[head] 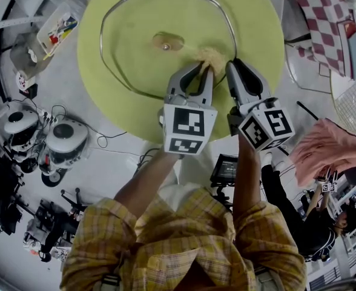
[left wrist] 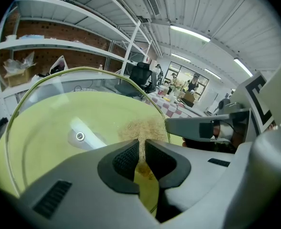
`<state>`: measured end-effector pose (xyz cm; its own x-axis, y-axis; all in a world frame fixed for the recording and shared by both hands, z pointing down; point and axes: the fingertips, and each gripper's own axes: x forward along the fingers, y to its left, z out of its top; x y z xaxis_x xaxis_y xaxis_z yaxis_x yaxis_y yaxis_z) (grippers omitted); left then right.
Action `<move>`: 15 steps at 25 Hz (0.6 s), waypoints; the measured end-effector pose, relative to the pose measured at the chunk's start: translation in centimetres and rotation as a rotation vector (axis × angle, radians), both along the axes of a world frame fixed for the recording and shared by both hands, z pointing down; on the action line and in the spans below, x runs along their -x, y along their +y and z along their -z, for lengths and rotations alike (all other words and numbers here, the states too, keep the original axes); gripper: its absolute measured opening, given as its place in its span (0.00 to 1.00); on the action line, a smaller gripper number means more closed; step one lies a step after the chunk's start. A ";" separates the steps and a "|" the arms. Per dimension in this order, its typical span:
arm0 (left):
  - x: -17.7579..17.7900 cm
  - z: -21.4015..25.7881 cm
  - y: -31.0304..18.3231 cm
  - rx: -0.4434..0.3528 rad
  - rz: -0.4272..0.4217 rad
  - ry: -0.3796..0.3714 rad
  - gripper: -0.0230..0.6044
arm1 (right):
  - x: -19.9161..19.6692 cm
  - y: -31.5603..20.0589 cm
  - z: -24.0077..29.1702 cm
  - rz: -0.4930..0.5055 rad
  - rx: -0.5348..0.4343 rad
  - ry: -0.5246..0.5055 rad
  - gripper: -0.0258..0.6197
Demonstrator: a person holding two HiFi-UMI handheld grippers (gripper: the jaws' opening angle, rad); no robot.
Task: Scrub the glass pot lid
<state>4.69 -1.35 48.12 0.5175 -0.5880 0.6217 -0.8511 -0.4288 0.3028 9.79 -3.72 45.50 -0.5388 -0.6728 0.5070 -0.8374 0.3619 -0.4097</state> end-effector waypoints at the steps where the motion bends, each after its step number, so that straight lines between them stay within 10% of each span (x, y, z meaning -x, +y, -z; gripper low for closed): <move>1: 0.0 0.0 0.0 -0.001 -0.002 0.003 0.11 | 0.0 0.0 0.0 0.000 -0.001 -0.001 0.14; 15: 1.0 -0.6 0.5 0.020 -0.005 0.004 0.11 | -0.1 0.0 0.0 0.001 0.004 0.017 0.14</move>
